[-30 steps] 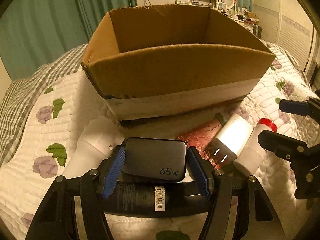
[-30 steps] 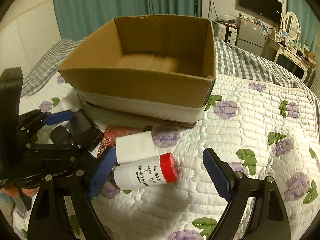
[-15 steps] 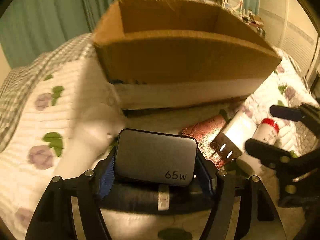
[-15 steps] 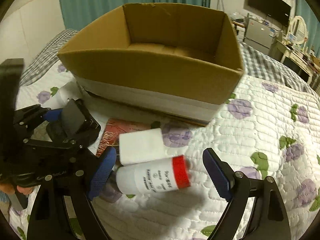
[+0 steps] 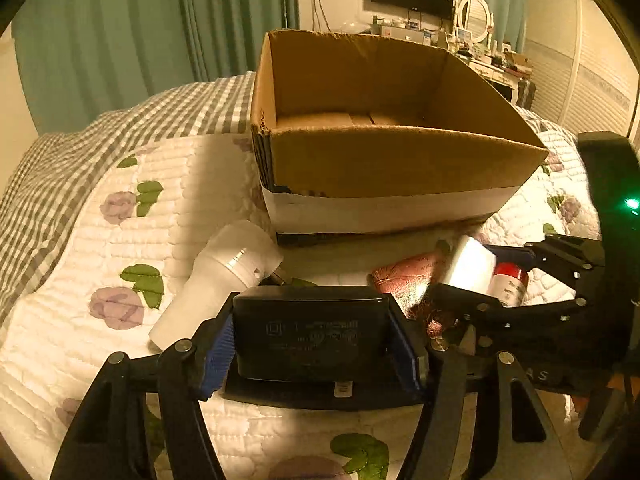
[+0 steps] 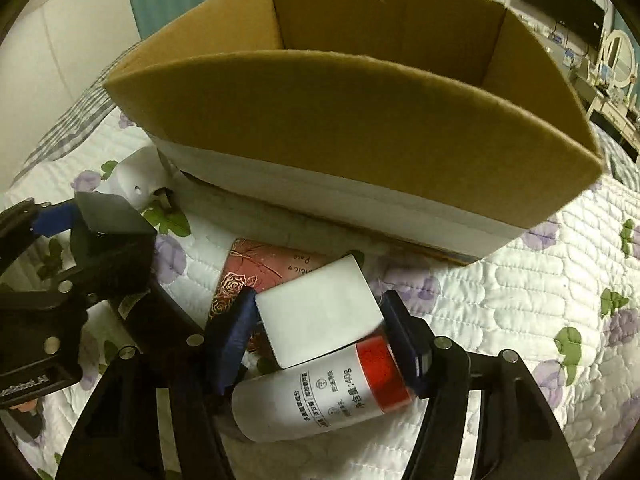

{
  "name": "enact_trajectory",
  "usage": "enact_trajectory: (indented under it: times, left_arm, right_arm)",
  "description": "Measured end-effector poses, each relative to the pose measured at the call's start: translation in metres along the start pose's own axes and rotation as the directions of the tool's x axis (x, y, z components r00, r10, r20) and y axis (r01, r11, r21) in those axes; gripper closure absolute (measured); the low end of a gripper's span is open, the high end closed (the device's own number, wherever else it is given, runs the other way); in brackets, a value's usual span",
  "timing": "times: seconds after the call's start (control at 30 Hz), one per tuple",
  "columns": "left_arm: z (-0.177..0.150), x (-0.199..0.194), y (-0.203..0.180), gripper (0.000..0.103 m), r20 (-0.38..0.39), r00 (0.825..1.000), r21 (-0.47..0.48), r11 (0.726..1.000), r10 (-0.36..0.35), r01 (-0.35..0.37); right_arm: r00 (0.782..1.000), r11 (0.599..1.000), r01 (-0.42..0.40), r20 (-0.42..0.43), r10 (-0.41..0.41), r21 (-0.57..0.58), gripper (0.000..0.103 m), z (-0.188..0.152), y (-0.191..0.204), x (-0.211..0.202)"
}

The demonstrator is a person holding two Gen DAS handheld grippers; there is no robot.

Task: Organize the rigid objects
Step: 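Lower both held items into the box and open both tools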

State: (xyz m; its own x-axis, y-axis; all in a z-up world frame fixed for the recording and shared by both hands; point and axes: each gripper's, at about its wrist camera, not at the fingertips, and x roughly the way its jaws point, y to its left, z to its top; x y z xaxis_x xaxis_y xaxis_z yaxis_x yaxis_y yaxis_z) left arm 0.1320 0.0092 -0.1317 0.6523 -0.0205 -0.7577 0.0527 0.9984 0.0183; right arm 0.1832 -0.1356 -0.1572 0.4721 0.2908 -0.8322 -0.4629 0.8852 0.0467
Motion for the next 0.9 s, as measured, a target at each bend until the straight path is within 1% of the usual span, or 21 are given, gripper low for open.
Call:
enact_trajectory:
  times: [0.07,0.13,0.27,0.4,0.47,0.57,0.63,0.73,0.8,0.9]
  left_arm:
    - [0.0,-0.007,0.001,0.035,0.013,1.0,-0.016,1.0,-0.009,0.009]
    - [0.0,-0.017,0.002,0.035,0.028,0.999,-0.036,0.999,-0.025,0.026]
    - [0.003,-0.043,0.0,0.035,0.069,0.997,-0.044,0.999,-0.03,0.033]
    - [0.013,-0.076,-0.008,0.035,0.122,0.992,-0.031,0.999,-0.011,0.015]
    - [0.022,-0.093,-0.01,0.035,0.149,0.989,-0.025,0.999,-0.017,0.021]
    - [0.042,-0.116,-0.014,0.035,0.197,0.98,-0.022,0.999,-0.021,0.026]
    - [0.06,-0.128,-0.017,0.035,0.236,0.972,-0.008,1.0,-0.021,0.023]
    - [0.084,-0.131,-0.019,0.035,0.269,0.963,0.002,1.0,-0.011,0.011]
    - [0.099,-0.124,-0.017,0.035,0.274,0.962,-0.002,1.0,-0.007,0.008]
    - [0.119,-0.107,-0.014,0.035,0.269,0.963,-0.007,1.0,-0.014,0.016]
  right_arm:
    - [1.0,1.0,0.012,0.025,-0.012,-0.008,0.041,-0.003,0.001,-0.008]
    - [0.999,1.0,0.008,0.053,-0.007,-0.006,0.041,-0.005,0.002,-0.02]
    - [0.993,1.0,0.003,0.117,-0.003,0.004,0.041,-0.005,0.004,-0.051]
    - [0.986,0.999,-0.005,0.167,-0.001,0.037,0.041,0.0,-0.001,-0.083]
    - [0.98,0.999,-0.017,0.197,0.009,0.039,0.041,0.005,-0.001,-0.102]
    - [0.969,1.0,0.006,0.246,-0.013,0.027,0.041,0.016,-0.002,-0.128]
    - [0.959,1.0,0.007,0.282,-0.013,0.025,0.041,0.028,-0.007,-0.147]
    - [0.942,0.999,0.025,0.334,-0.032,0.024,0.041,0.045,-0.015,-0.171]
    - [0.93,0.999,0.025,0.366,-0.036,0.035,0.041,0.06,-0.024,-0.182]
    - [0.92,0.999,0.02,0.391,-0.037,0.049,0.041,0.082,-0.034,-0.182]
